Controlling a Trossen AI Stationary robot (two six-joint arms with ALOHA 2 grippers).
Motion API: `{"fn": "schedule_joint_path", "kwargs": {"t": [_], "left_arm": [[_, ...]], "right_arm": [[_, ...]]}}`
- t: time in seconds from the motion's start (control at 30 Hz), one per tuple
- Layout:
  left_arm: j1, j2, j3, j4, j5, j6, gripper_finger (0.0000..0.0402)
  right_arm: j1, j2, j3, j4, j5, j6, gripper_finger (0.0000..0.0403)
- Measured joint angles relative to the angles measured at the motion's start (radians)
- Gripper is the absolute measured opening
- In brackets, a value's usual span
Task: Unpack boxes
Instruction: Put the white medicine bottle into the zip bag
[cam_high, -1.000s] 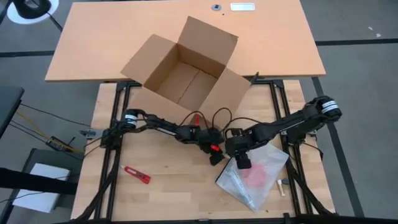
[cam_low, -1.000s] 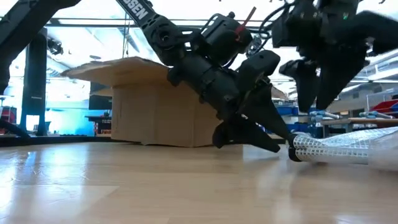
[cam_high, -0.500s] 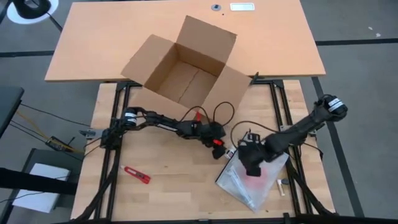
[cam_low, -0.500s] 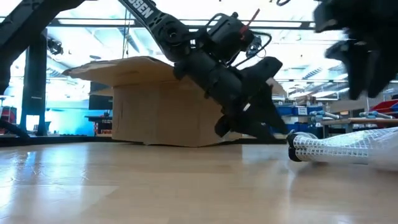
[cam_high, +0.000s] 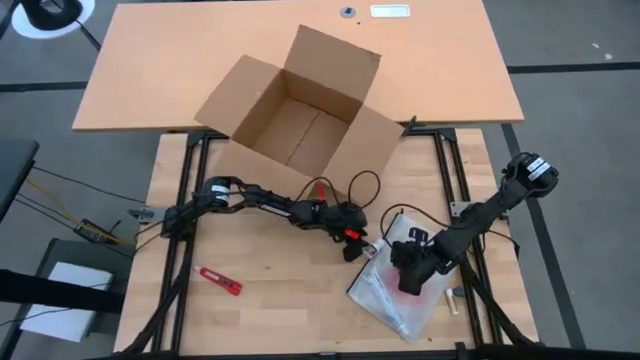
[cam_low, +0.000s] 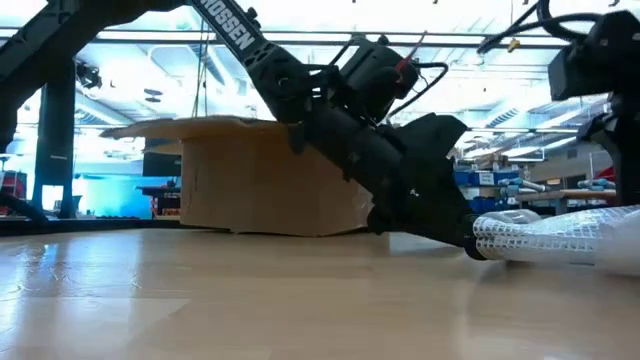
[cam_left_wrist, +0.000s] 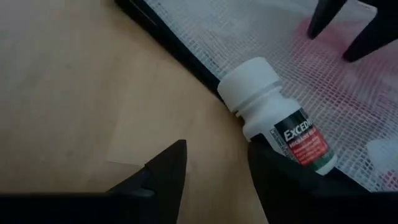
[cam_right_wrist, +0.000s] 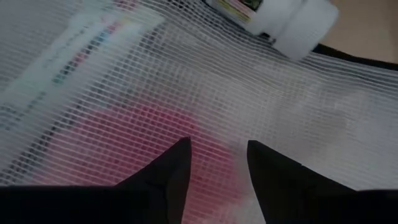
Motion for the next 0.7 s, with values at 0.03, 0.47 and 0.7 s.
{"fn": "schedule_joint_path", "kwargs": {"t": [0.03, 0.47, 0.7], "left_arm": [[-0.003, 0.001, -0.002, 0.009, 0.002, 0.005, 0.0186], [0.009, -0.076, 0.141, -0.275, 0.105, 0.028, 0.0186], [0.008, -0.074, 0.139, -0.326, 0.098, 0.059, 0.0186]], "right_arm": [[0.000, 0.000, -0.008, 0.010, 0.000, 0.003, 0.0162], [-0.042, -0.043, 0.068, 0.026, 0.023, -0.130, 0.0159], [-0.080, -0.029, 0.073, 0.078, 0.169, -0.237, 0.0187]]}}
